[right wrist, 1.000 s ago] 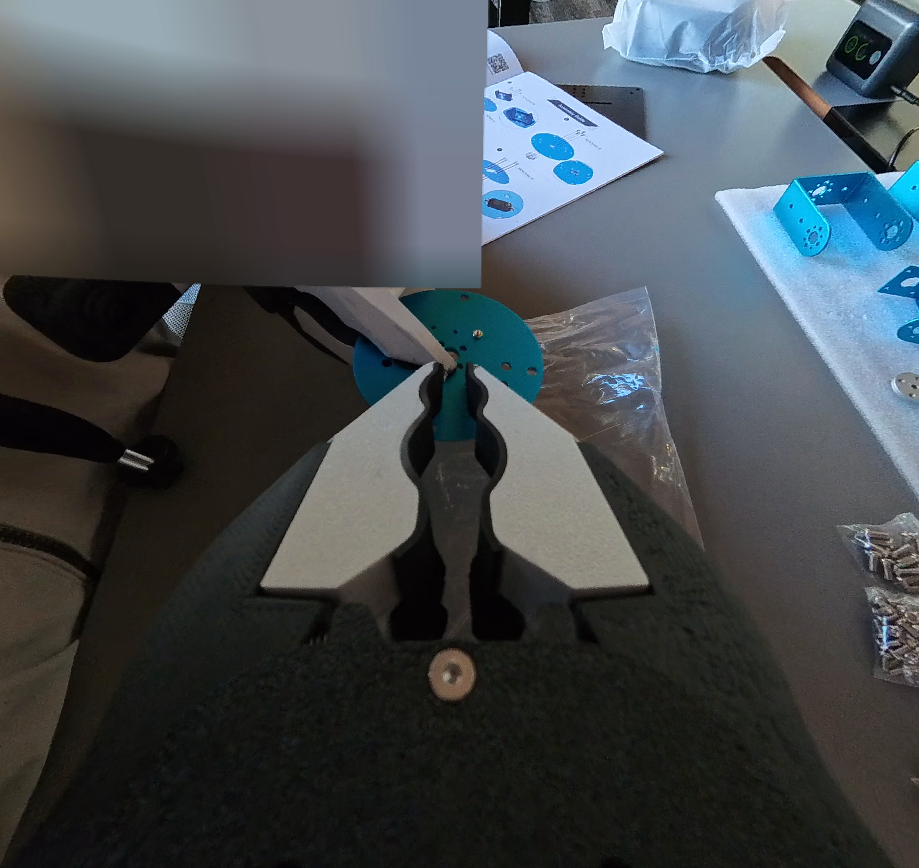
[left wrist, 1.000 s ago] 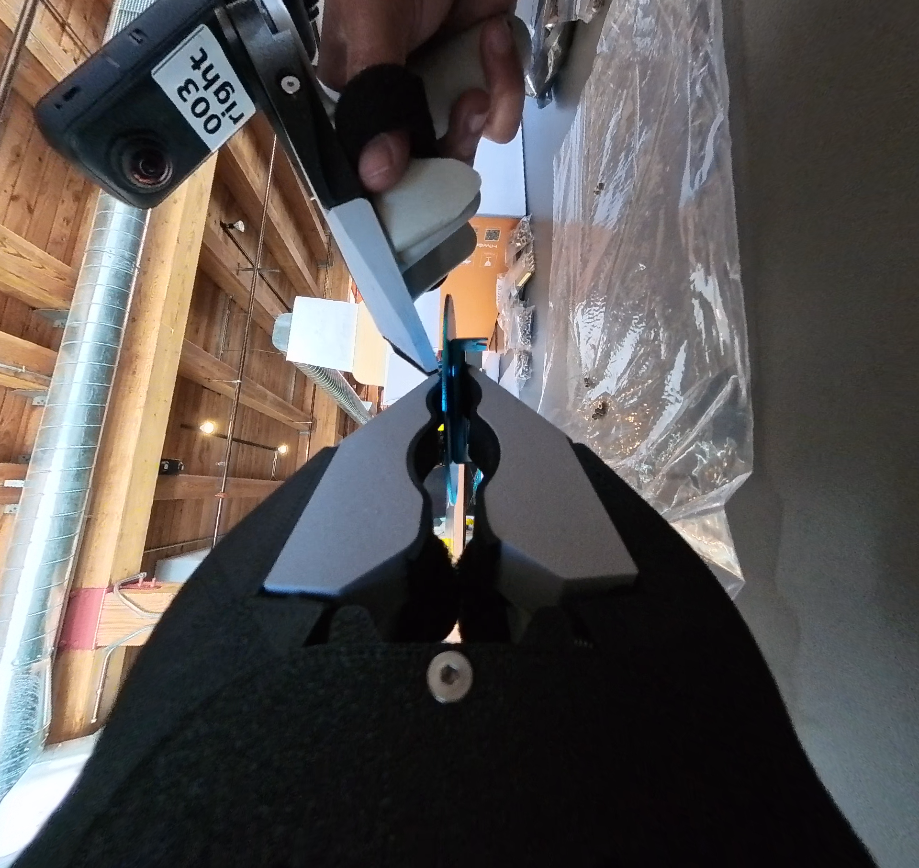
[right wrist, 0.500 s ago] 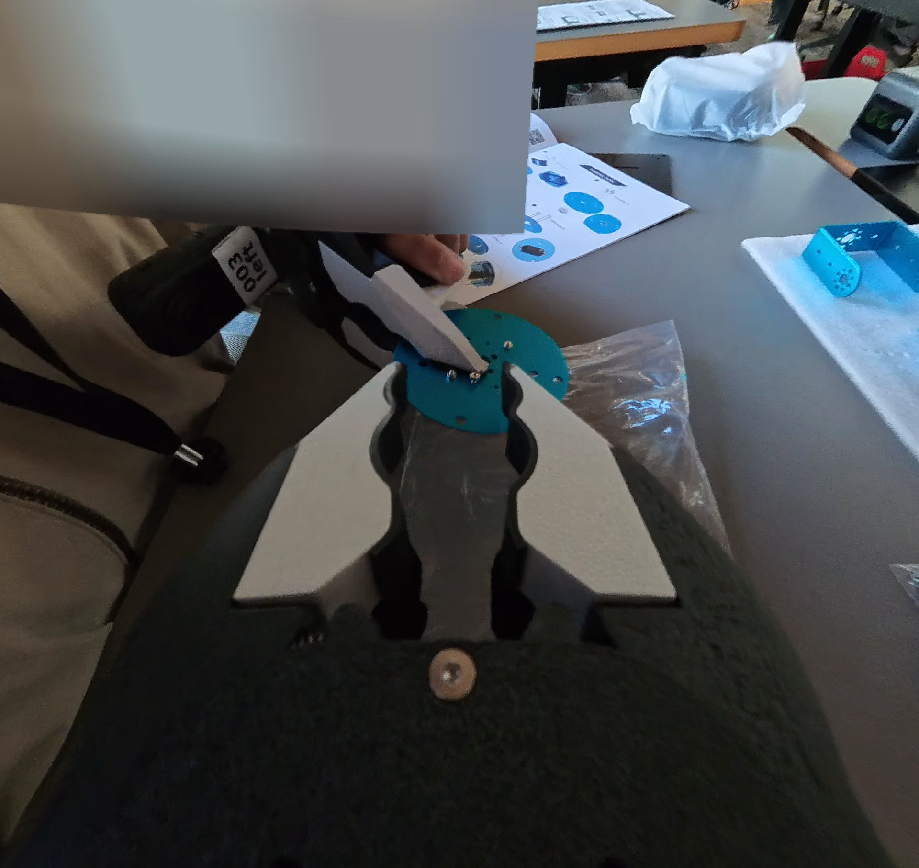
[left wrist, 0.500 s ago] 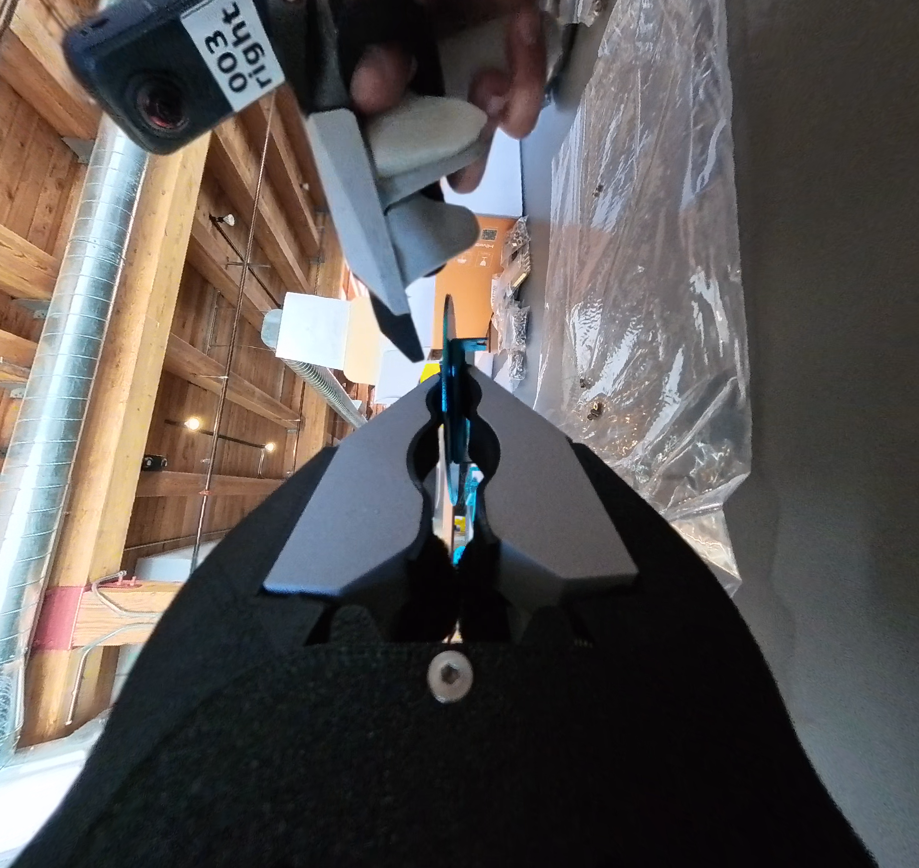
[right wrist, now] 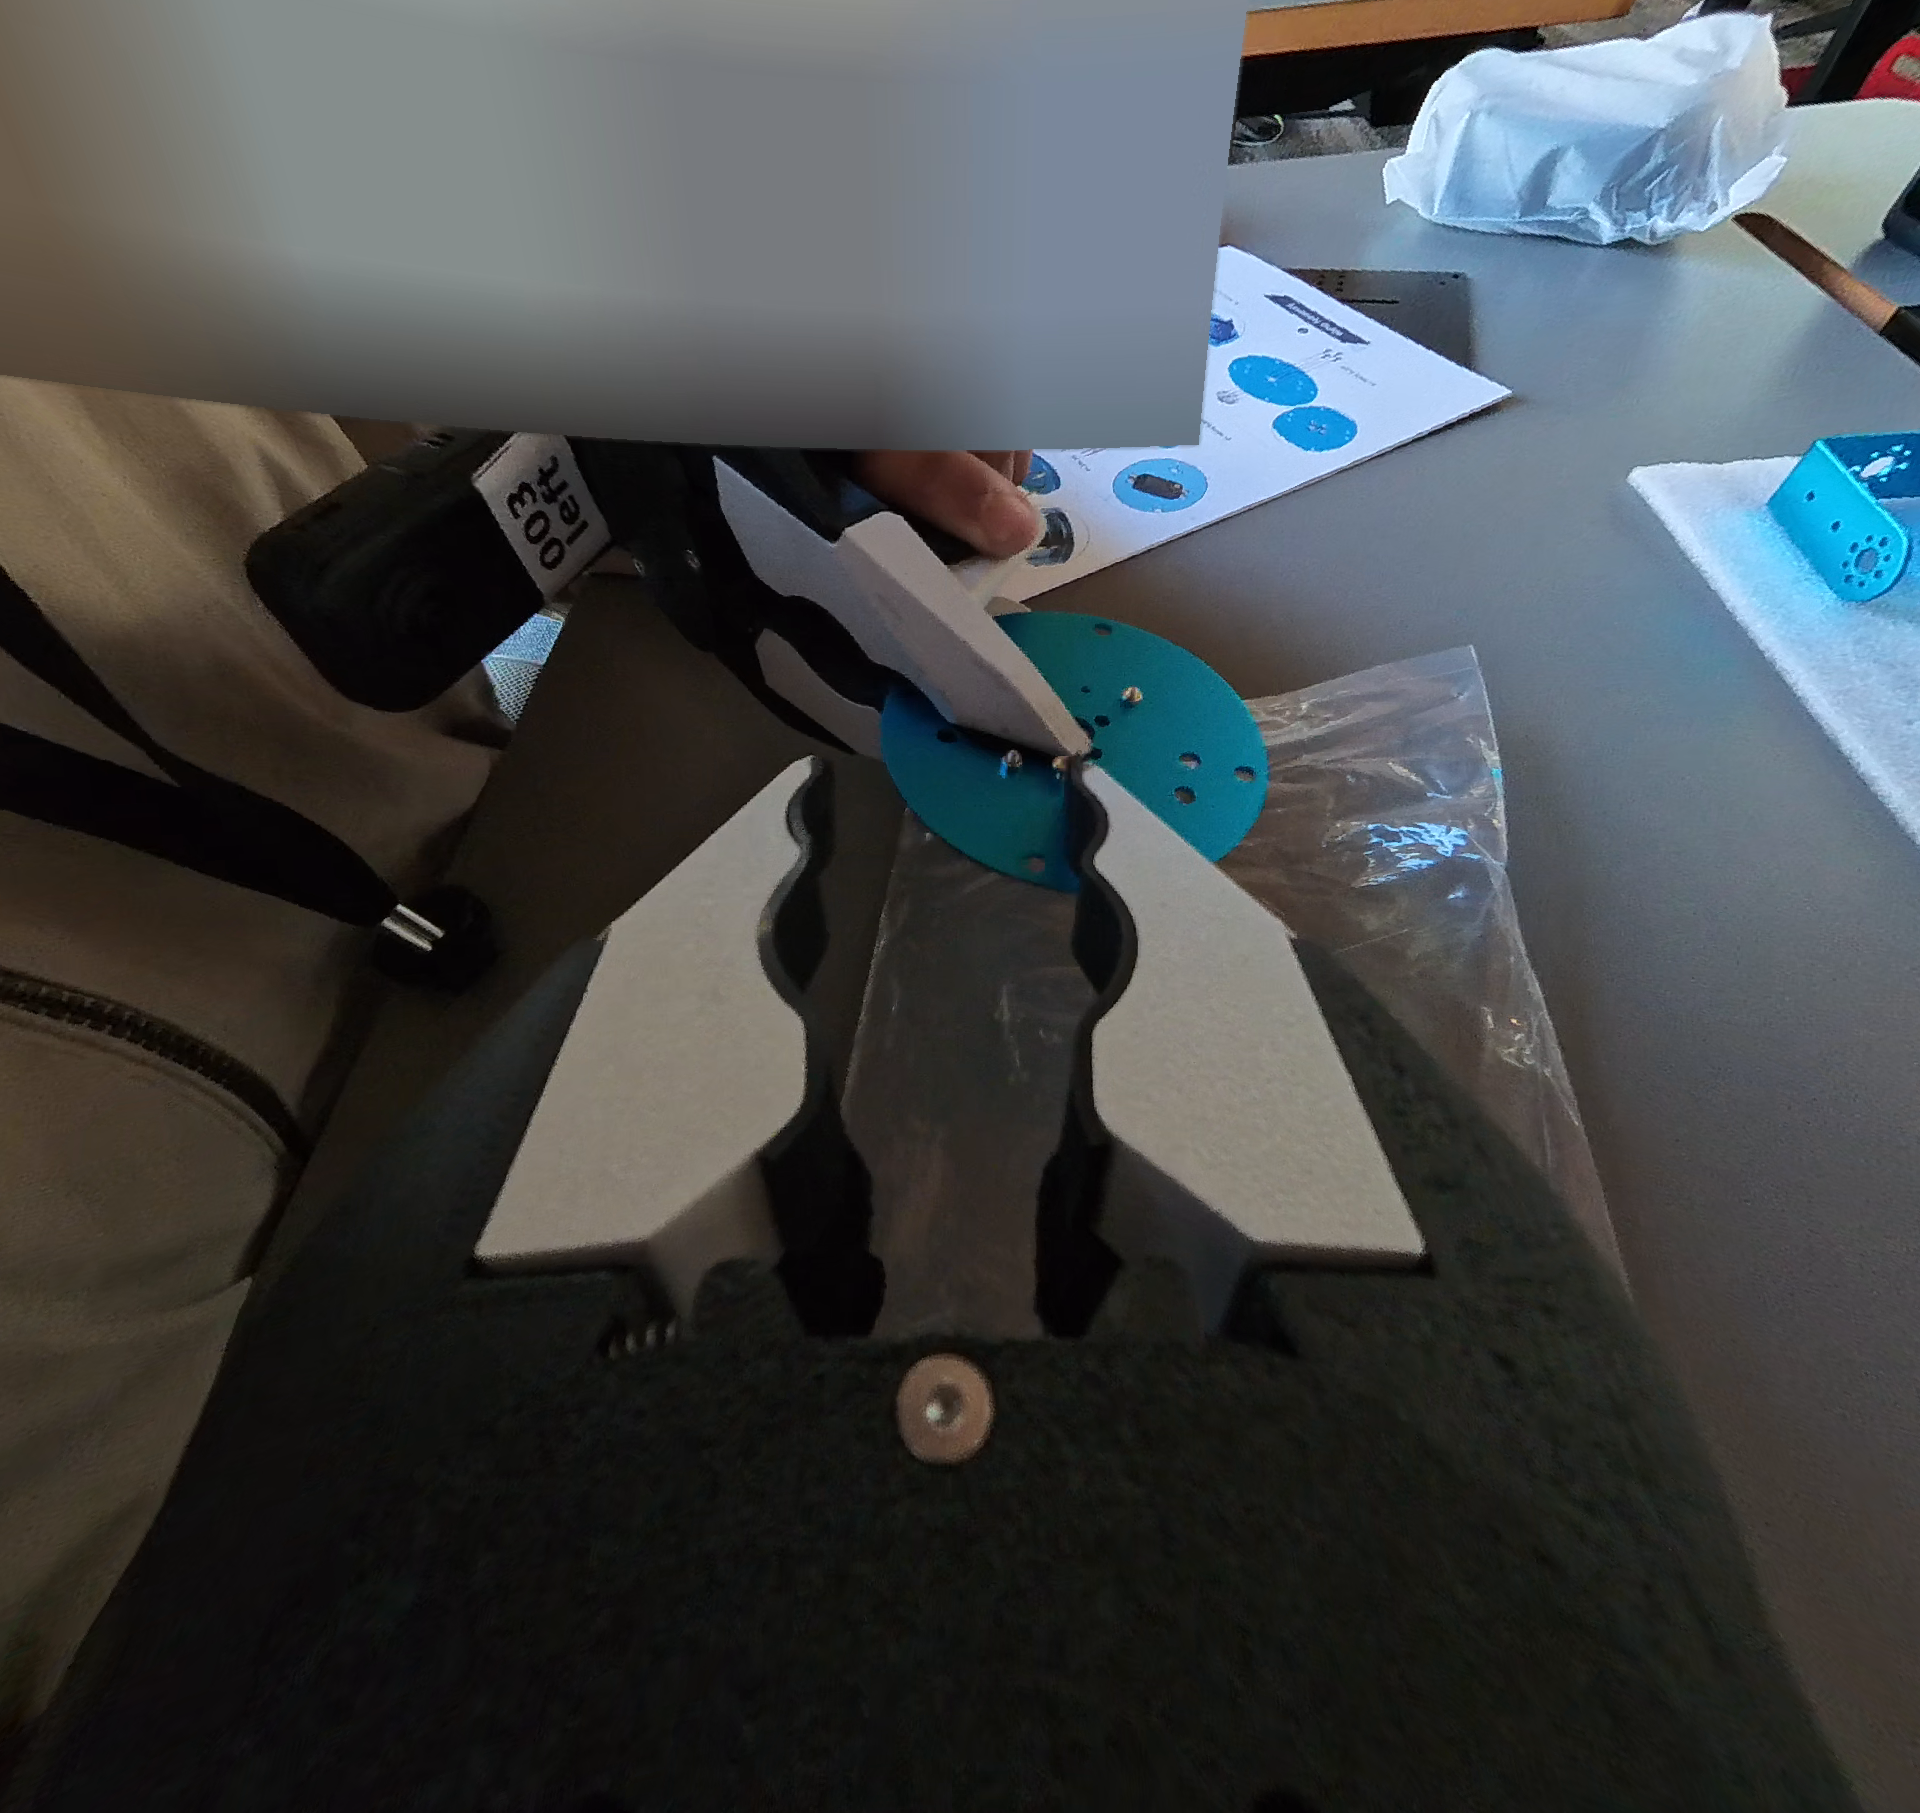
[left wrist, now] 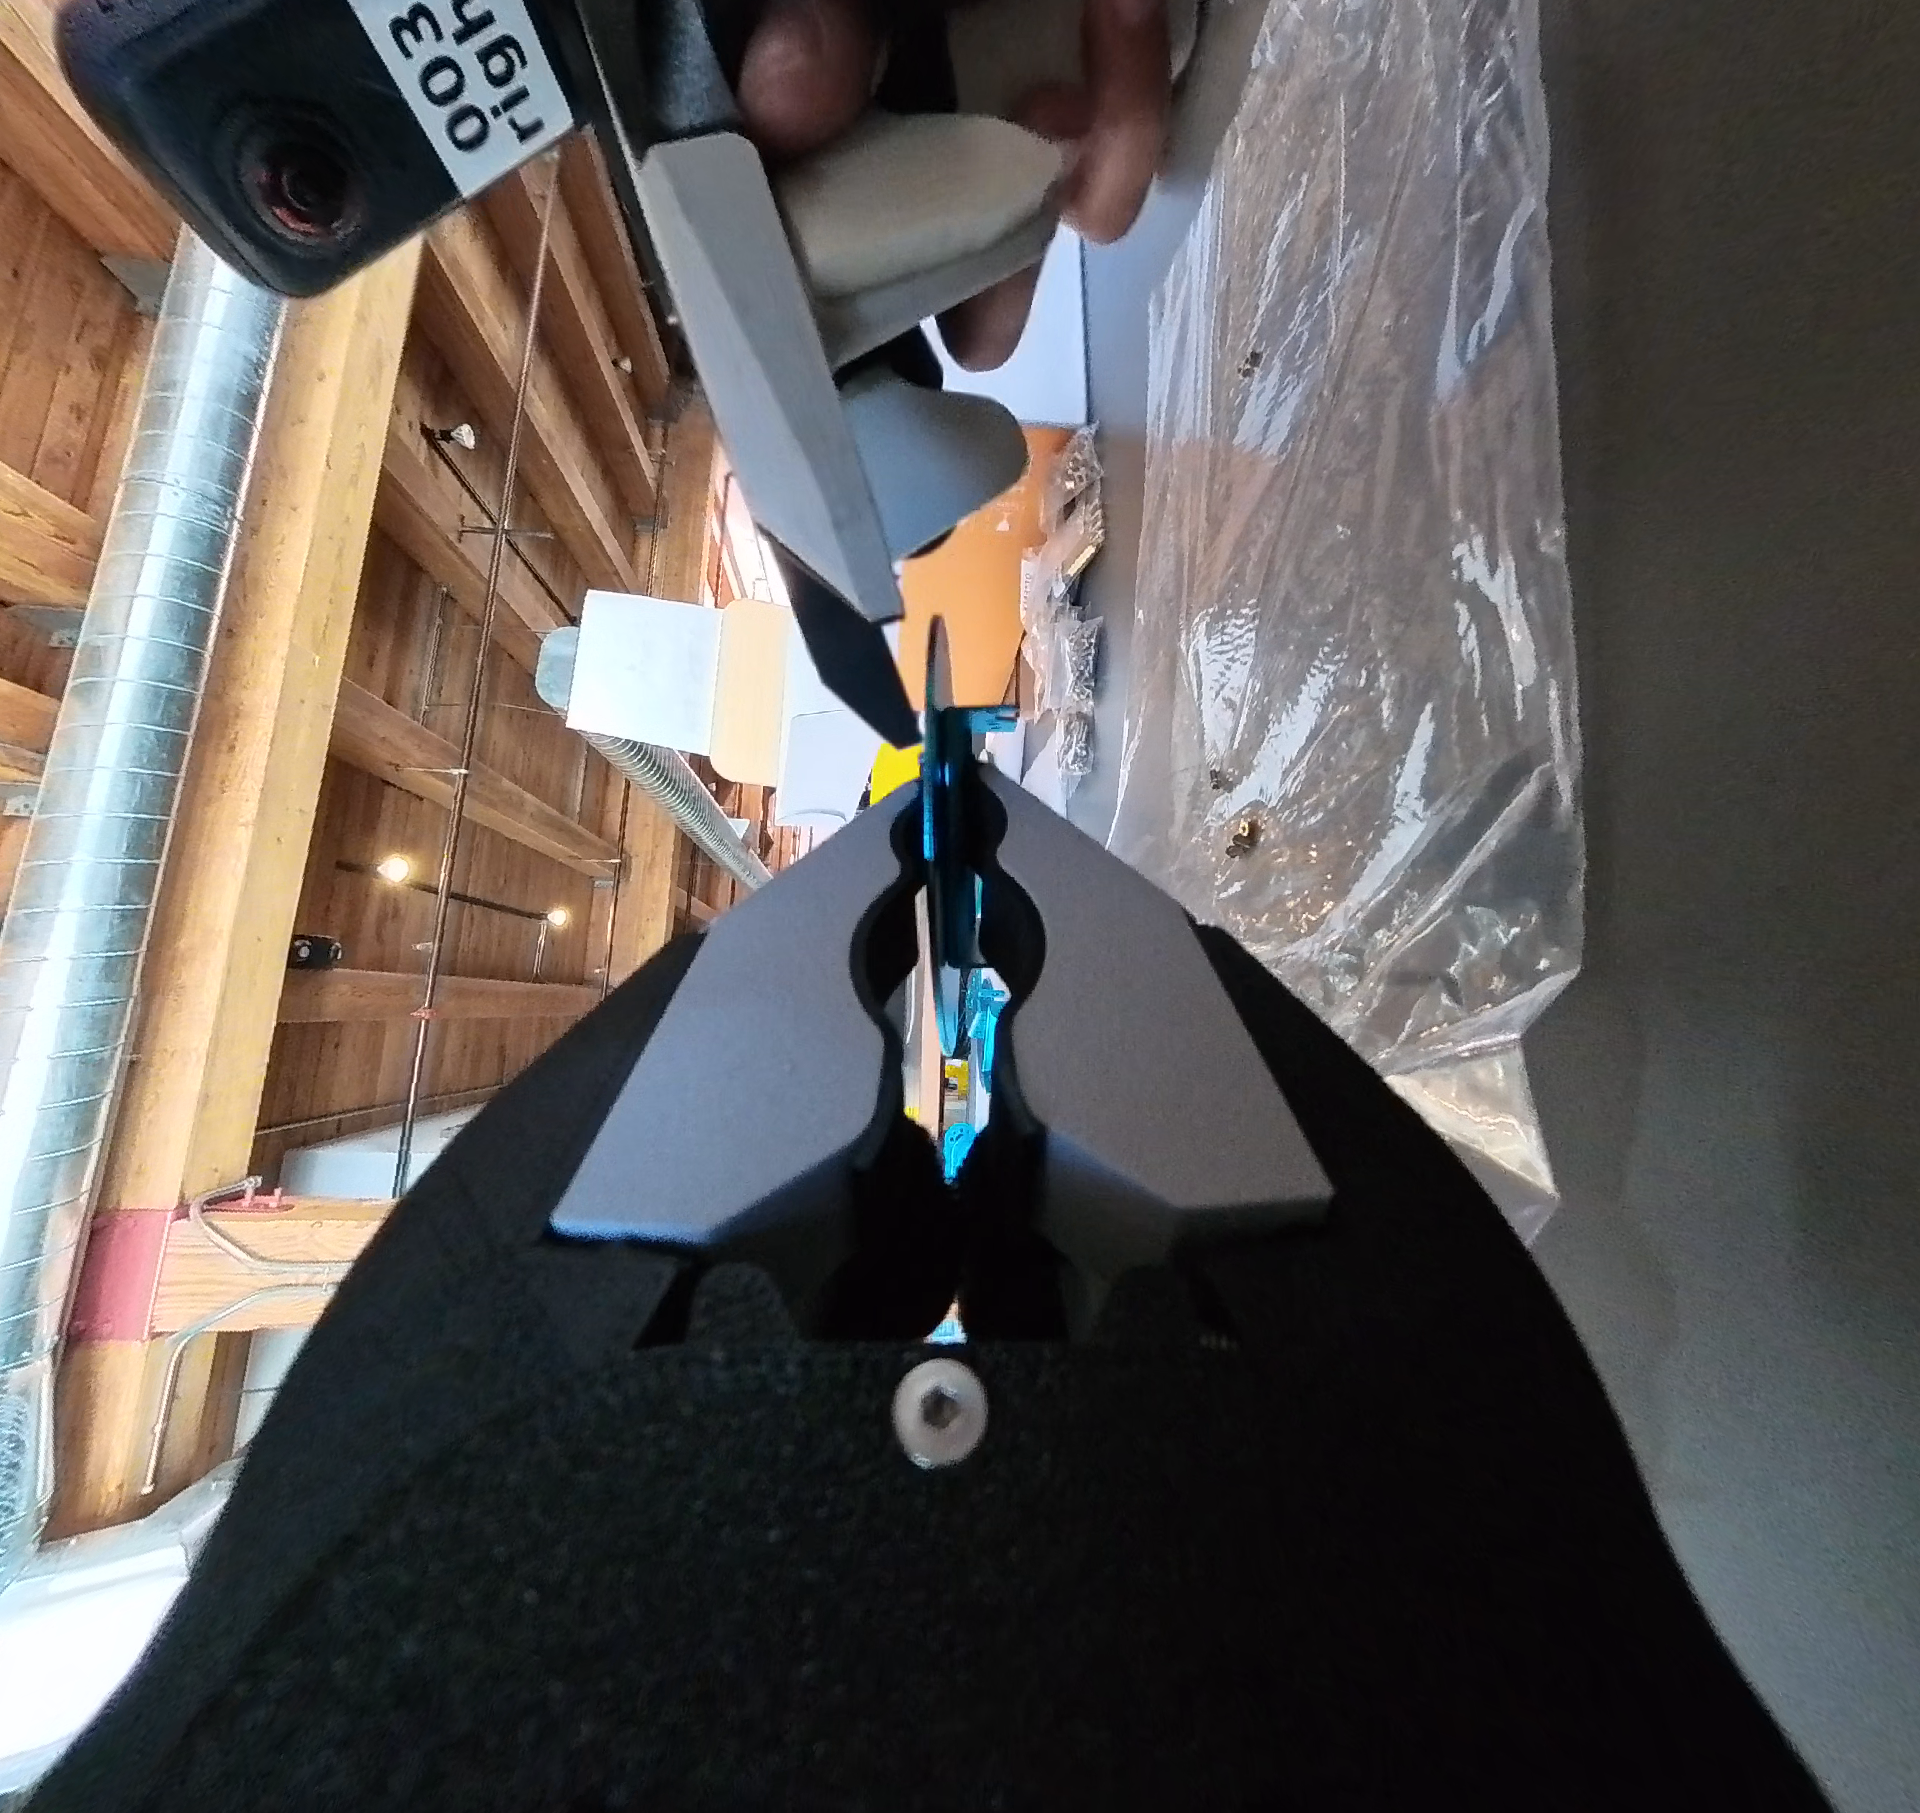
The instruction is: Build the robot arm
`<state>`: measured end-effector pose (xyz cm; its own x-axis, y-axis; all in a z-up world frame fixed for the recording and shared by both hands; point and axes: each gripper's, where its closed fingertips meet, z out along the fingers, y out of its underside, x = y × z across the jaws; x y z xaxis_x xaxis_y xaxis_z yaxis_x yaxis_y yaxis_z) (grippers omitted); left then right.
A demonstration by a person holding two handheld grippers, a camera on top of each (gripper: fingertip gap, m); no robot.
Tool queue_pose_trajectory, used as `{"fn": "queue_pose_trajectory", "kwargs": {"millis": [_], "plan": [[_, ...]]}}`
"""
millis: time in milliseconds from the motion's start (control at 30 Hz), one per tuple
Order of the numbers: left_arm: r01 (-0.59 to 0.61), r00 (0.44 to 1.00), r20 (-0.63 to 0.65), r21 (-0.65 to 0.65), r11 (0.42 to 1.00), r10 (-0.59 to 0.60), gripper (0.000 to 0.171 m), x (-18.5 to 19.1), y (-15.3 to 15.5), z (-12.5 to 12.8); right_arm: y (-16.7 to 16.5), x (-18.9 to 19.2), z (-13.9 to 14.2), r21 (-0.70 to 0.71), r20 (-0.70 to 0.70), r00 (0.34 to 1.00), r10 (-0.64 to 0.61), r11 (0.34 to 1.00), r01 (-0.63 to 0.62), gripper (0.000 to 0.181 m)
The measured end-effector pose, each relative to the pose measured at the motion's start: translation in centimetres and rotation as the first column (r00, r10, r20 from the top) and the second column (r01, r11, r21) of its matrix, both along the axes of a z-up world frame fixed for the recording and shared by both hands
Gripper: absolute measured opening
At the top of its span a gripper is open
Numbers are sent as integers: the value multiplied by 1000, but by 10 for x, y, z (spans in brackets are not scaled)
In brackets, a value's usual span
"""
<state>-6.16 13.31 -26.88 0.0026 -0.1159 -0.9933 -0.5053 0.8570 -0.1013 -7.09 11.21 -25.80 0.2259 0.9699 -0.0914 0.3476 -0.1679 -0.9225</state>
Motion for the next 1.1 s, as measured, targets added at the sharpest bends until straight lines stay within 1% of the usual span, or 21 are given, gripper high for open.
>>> {"fn": "queue_pose_trajectory", "kwargs": {"millis": [200,433,567,667,767,800,933,1033,1067,1100], "plan": [[2,1000,-2,1,1000,-2,2,0,-1,0,0,-4,-2,12,9,1000,2,1000,-2,49],[-4,1000,-1,1,1000,4,2,0,1,0,2,0,-1,16,14,1000,-16,1000,15,44],[-3,1000,0,0,1000,3,1,0,1,0,3,-4,-1,27,14,1000,-17,999,17,52],[-4,1000,-2,-1,1000,4,2,0,1,-1,0,-4,-4,3,22,1000,-6,1000,6,50],[-8,1000,-2,-1,1000,8,2,-1,2,-1,1,0,-2,5,27,1000,-12,1000,12,44],[-8,1000,-1,-1,1000,8,2,-1,2,-1,1,0,0,7,19,1000,-14,1000,14,44],[-7,1000,-2,0,1000,7,2,0,2,-1,1,-6,-2,25,22,1000,-5,1000,5,56],[-7,1000,-8,-3,1000,7,2,0,3,-2,-1,-4,-4,-6,32,999,-6,1000,6,53],[-12,1000,-8,-2,1000,12,2,-1,3,-2,-2,-2,-3,-11,33,999,1,1000,-1,45],[-16,1000,-7,-2,1000,16,2,-1,4,-2,-3,0,-1,-9,26,1000,2,1000,-2,42]]}}
